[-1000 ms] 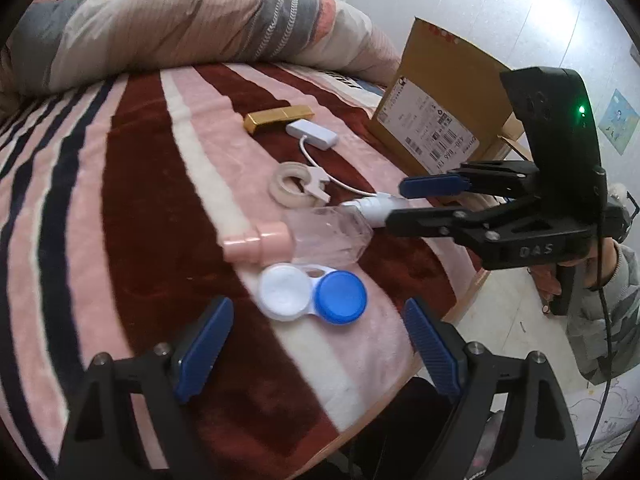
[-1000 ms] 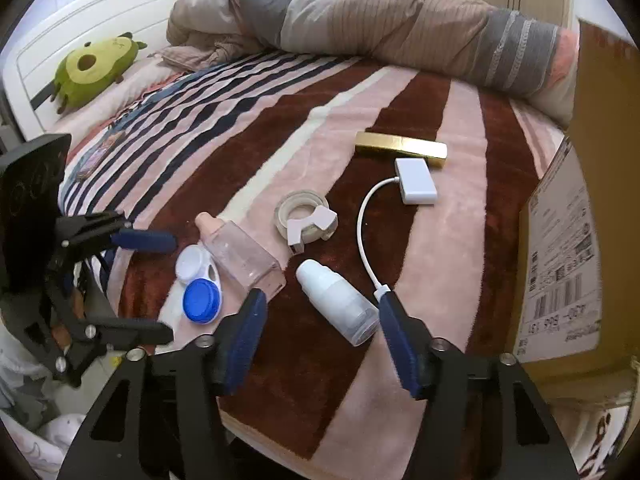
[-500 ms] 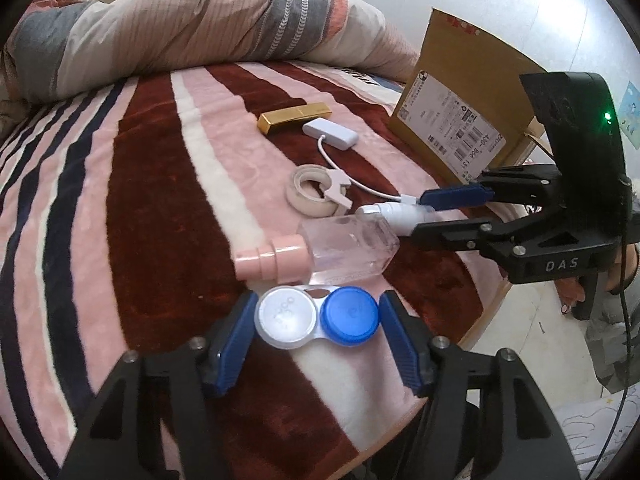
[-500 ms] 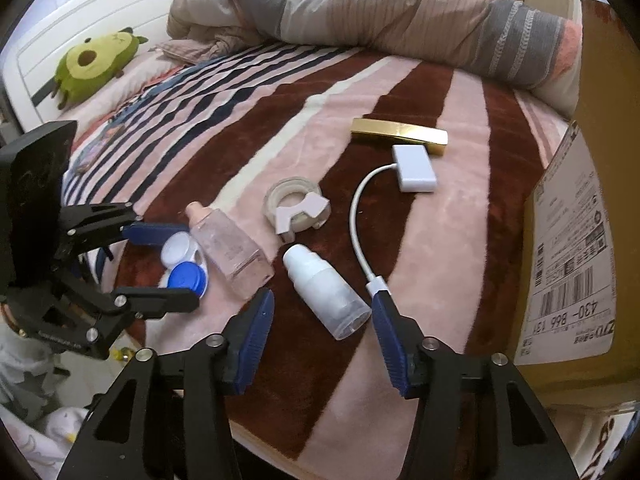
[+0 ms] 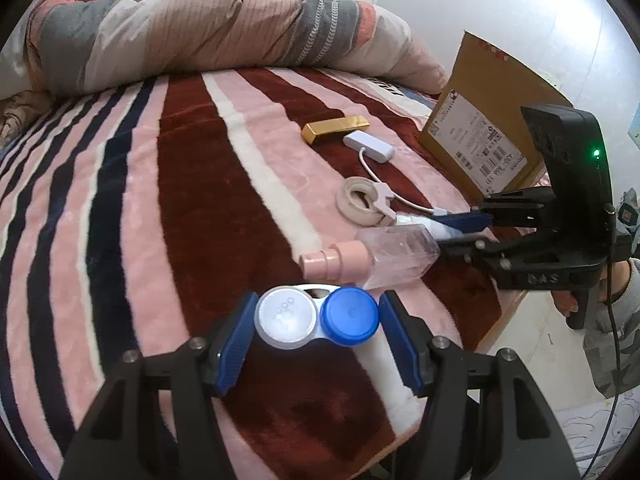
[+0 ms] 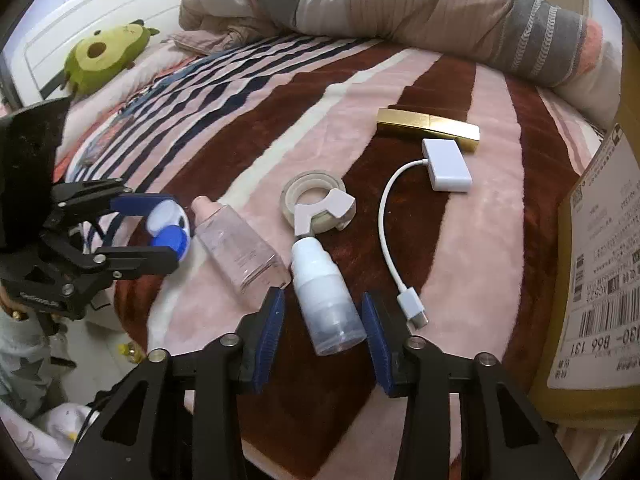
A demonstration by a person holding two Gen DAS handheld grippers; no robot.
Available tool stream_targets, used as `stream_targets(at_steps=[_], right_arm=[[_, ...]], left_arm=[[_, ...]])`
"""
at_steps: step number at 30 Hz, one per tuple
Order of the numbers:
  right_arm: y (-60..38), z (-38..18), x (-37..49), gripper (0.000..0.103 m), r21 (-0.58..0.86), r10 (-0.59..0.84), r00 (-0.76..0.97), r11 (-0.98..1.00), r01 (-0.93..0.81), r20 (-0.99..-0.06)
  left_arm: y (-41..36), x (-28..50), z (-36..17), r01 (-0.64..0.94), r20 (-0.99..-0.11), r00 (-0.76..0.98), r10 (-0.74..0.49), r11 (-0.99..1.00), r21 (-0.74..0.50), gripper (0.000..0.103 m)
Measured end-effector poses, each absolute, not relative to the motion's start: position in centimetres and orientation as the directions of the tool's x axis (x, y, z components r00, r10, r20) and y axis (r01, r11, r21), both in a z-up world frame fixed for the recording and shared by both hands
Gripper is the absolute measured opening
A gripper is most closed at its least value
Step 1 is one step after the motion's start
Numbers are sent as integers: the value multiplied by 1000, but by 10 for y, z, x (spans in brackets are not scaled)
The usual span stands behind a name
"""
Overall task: Organize rigid objects
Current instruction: 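Grasp the white dropper bottle with the right gripper while the left grasps the lens case, then drop the dropper bottle and lens case into the box from both grippers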
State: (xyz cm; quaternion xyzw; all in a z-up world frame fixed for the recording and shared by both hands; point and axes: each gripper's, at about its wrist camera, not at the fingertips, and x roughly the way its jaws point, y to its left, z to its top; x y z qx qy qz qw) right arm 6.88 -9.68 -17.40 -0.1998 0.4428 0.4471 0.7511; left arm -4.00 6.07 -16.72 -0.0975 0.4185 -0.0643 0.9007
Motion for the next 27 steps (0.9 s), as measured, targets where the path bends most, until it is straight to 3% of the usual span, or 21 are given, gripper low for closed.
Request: stream_targets(at_steps=[1, 12, 20, 27], right_arm=[[-96, -174, 69, 20, 91, 493, 215, 525, -846, -843], [-110, -124, 52, 20, 93, 578, 273, 523, -847, -769], [-133, -44, 33, 20, 68, 692, 348, 498, -865, -632], [-186, 8, 56, 20, 16, 660, 519, 625, -780, -543]], left_arm=[[62, -40, -166, 32, -741, 643, -195, 973, -229, 60], [71, -42, -127, 34, -693, 701, -168, 979, -203, 59], [55, -33, -53, 131, -592, 780, -202, 978, -161, 60], [19, 1, 8, 242, -508, 819, -268, 963, -117, 59]])
